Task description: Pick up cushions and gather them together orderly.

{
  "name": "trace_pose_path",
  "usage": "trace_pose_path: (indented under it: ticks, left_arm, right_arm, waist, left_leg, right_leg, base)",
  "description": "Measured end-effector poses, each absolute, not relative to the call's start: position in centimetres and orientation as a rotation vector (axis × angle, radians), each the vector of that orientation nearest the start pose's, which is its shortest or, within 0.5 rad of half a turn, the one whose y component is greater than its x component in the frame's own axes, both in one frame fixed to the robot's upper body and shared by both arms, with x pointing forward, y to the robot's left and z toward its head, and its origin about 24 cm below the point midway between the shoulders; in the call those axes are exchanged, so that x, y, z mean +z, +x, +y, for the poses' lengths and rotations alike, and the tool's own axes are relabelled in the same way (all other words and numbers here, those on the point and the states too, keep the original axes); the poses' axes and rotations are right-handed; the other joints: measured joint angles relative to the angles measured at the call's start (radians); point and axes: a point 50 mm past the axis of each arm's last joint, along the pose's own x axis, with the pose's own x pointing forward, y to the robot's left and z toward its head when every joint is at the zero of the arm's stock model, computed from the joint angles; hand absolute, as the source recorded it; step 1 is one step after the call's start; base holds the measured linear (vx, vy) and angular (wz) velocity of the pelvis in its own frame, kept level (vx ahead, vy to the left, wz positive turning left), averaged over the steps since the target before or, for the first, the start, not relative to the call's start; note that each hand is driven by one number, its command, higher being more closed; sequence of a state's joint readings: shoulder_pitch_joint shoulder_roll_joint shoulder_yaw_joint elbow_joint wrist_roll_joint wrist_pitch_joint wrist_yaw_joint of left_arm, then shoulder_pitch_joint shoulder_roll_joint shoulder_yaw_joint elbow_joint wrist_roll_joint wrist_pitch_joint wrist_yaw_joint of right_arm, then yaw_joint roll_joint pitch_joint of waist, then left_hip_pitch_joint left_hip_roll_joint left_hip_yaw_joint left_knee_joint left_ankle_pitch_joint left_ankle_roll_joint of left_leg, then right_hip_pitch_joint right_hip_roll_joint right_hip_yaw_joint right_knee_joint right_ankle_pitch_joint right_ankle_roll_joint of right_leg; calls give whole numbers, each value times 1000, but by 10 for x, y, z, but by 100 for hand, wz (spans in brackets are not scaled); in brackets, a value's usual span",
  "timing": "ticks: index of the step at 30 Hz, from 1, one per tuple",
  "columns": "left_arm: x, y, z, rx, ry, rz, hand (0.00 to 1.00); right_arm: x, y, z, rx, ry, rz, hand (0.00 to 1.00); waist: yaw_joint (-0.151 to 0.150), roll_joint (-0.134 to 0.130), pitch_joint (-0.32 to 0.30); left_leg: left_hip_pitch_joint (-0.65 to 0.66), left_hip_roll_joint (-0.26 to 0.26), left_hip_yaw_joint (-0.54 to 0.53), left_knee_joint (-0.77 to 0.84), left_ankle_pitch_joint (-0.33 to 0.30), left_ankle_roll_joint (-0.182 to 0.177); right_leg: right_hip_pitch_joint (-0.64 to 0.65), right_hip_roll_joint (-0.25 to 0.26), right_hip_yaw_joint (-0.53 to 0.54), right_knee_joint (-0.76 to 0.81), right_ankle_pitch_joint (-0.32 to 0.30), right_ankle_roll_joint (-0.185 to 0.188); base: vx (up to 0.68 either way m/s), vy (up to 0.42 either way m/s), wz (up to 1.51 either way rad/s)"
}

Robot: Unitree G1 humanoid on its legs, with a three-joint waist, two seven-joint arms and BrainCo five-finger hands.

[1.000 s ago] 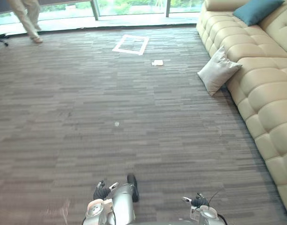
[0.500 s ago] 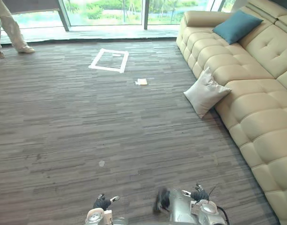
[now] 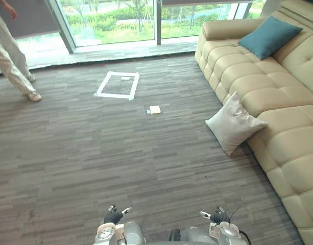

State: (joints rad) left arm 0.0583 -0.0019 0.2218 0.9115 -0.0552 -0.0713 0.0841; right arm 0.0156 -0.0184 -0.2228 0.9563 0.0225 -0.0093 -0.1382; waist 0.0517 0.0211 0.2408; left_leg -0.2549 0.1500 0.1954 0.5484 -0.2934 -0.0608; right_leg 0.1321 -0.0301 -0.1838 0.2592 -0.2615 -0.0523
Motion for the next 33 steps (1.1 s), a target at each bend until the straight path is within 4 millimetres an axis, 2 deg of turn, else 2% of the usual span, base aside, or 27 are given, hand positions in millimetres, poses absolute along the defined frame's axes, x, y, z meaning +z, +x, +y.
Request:
trace_pose_path:
  ticks: [1, 2, 3, 4, 5, 6, 7, 8, 10, 11, 13, 15, 16, 18, 19, 20, 21, 22, 23, 24, 25, 26, 27, 28, 30, 32, 33]
  left_arm:
    - [-143, 132, 188, 340, -120, 888, 0]
    - [-143, 131, 189, 350, -129, 885, 0]
    - [-144, 126, 193, 375, -141, 891, 0]
    - [-144, 122, 199, 399, -141, 889, 0]
    - [-143, 121, 204, 409, -132, 890, 0]
    - [-143, 121, 206, 413, -127, 892, 0]
    - [-144, 120, 208, 415, -120, 901, 0]
    - [-144, 119, 209, 416, -114, 908, 0]
    - [-147, 115, 207, 412, -112, 940, 0]
    - [-149, 114, 206, 397, -101, 956, 0]
    - [-150, 114, 204, 377, -90, 967, 0]
    - [-151, 114, 202, 360, -78, 982, 0]
    - [-153, 114, 200, 350, -75, 991, 0]
    - [-155, 113, 194, 315, -62, 1013, 0]
    - [-155, 112, 194, 302, -50, 1015, 0]
    - [-155, 111, 196, 300, -39, 1016, 0]
    - [-156, 112, 188, 288, -52, 1024, 0]
    - [-157, 112, 183, 278, -64, 1025, 0]
    - [-157, 113, 179, 272, -71, 1025, 0]
    - [-156, 115, 173, 264, -89, 1014, 0]
    - [-155, 117, 174, 268, -89, 1007, 0]
    - [-154, 119, 176, 276, -91, 996, 0]
    - [-152, 121, 179, 300, -102, 976, 0]
    - [-150, 121, 181, 309, -102, 962, 0]
    - [-148, 122, 187, 317, -91, 944, 0]
    - [-146, 125, 188, 323, -91, 924, 0]
    - [-145, 126, 188, 328, -100, 912, 0]
  right_arm:
    - [-147, 131, -195, -362, 41, 972, 0]
    - [-148, 129, -195, -362, 38, 978, 0]
    - [-149, 129, -190, -347, 35, 983, 0]
    - [-151, 123, -184, -338, 41, 1000, 0]
    - [-152, 122, -178, -328, 53, 1003, 0]
    - [-152, 121, -173, -322, 63, 1004, 0]
    - [-152, 121, -172, -321, 65, 1005, 0]
    - [-151, 123, -174, -323, 65, 991, 0]
    - [-149, 125, -175, -326, 67, 971, 0]
    - [-147, 128, -175, -321, 68, 955, 0]
    - [-145, 130, -175, -313, 60, 942, 0]
    - [-144, 134, -177, -309, 49, 929, 0]
    - [-142, 138, -181, -308, 41, 919, 0]
    - [-139, 144, -187, -309, 23, 904, 0]
    - [-140, 141, -189, -312, 18, 912, 0]
    - [-143, 133, -189, -317, 20, 935, 0]
    - [-142, 132, -199, -338, 10, 933, 0]
    - [-141, 134, -205, -353, -2, 924, 0]
    - [-141, 133, -206, -361, 2, 925, 0]
    - [-140, 135, -207, -370, 8, 916, 0]
    - [-140, 135, -208, -368, 5, 917, 0]
    - [-140, 135, -208, -370, 5, 918, 0]
    - [-141, 132, -207, -373, 4, 932, 0]
    - [-142, 130, -204, -363, 3, 941, 0]
    - [-143, 129, -201, -359, 12, 948, 0]
    - [-145, 126, -200, -370, 21, 958, 0]
    - [-145, 124, -201, -377, 26, 962, 0]
  waist:
    - [4, 1, -3]
    - [6, 1, -3]
    - [10, -16, -23]
    - [10, -36, -52]
    - [13, -62, -67]
    - [14, -74, -72]
    - [16, -79, -73]
    - [15, -80, -69]
    - [7, -69, -63]
    - [1, -67, -64]
    - [-1, -65, -64]
    - [-5, -58, -63]
    - [-8, -47, -56]
    - [-19, -23, -42]
    - [-23, -26, -42]
    - [-24, -45, -48]
    - [-28, -18, -42]
    - [-29, 8, -44]
    - [-37, 13, -46]
    - [-50, 36, -41]
    - [-50, 44, -36]
    - [-49, 44, -29]
    - [-42, 43, -26]
    - [-37, 30, -19]
    - [-36, 16, -16]
    - [-16, 7, -20]
    - [-6, 6, -19]
  left_leg:
    - [-7, -22, -48, -116, 44, -21]
    - [-8, -21, -68, -157, 85, -33]
    - [1, -26, -63, -137, 170, -16]
    - [-3, -36, -36, -105, 166, 8]
    - [2, -37, 4, -79, 119, 16]
    - [20, -35, 36, -74, 101, 23]
    - [54, -35, 77, -75, 81, 38]
    - [112, -36, 116, -80, 42, 44]
    - [215, -36, 154, -99, -4, 43]
    - [288, -36, 186, -139, -17, 39]
    - [344, -36, 220, -195, -16, 35]
    - [421, -34, 271, -273, -9, 24]
    - [453, -30, 289, -306, -5, 17]
    - [502, -16, 300, -351, 3, 2]
    - [529, -30, 301, -379, 12, -14]
    - [562, -56, 292, -394, 9, -19]
    - [598, -46, 284, -394, 0, -38]
    - [599, -23, 281, -364, 16, -67]
    - [587, -19, 265, -324, 21, -76]
    - [522, 41, 223, -135, 30, -87]
    - [476, 80, 196, -3, 56, -87]
    - [422, 117, 160, 145, 92, -68]
    - [337, 169, 132, 381, 89, -70]
    - [279, 184, 124, 481, 72, -72]
    - [207, 185, 129, 480, 48, -49]
    - [99, 162, 123, 290, 19, -15]
    - [70, 140, 103, 199, 16, -11]
  right_leg:
    - [19, -7, 32, 10, -36, 25]
    - [27, -9, 55, 23, -59, 35]
    - [31, -23, 103, 37, -89, 59]
    - [29, -41, 141, 39, -95, 67]
    - [16, -62, 156, 79, -90, 71]
    - [-17, -80, 155, 145, -79, 82]
    - [-67, -108, 147, 264, -59, 108]
    - [-135, -148, 116, 434, -13, 123]
    - [-194, -200, 30, 620, -5, 122]
    - [-239, -223, -33, 681, -14, 107]
    - [-288, -229, -99, 665, -29, 99]
    - [-362, -222, -195, 523, -37, 98]
    - [-394, -199, -231, 423, -23, 84]
    - [-421, -143, -270, 270, 44, 54]
    - [-419, -113, -280, 169, 139, 21]
    - [-410, -111, -277, 117, 244, -25]
    - [-407, -105, -279, 170, 206, -85]
    - [-406, -100, -281, 197, 163, -85]
    - [-395, -99, -286, 198, 129, -82]
    - [-362, -71, -290, 194, 94, -72]
    - [-335, -55, -286, 181, 81, -72]
    - [-301, -35, -283, 163, 72, -76]
    - [-226, 6, -266, 117, 59, -80]
    - [-162, 22, -250, 81, 46, -79]
    - [-107, 30, -228, 43, 33, -70]
    - [-57, 35, -179, 8, 23, -46]
    - [-32, 32, -158, -3, 18, -38]
  base:
    - [408, 260, -89]
    - [434, 324, -100]
    - [509, 375, -110]
    - [654, 420, -120]
    - [548, 314, -101]
    - [505, 268, -96]
    - [448, 263, -98]
    - [435, 264, -86]
    - [403, 213, -74]
    - [416, 183, -65]
    - [325, 111, -44]
    - [420, 61, -50]
    - [491, 3, -40]
    - [434, -35, -25]
    - [487, -98, -8]
    - [510, -121, -13]
    - [525, -132, -17]
    - [403, -122, -13]
    - [465, -186, -7]
    - [424, -234, -1]
    - [415, -207, -7]
    - [385, -158, -29]
    - [363, -124, -47]
    - [347, -118, -56]
    - [290, -97, -39]
    - [379, -25, -62]
    - [375, 65, -63]
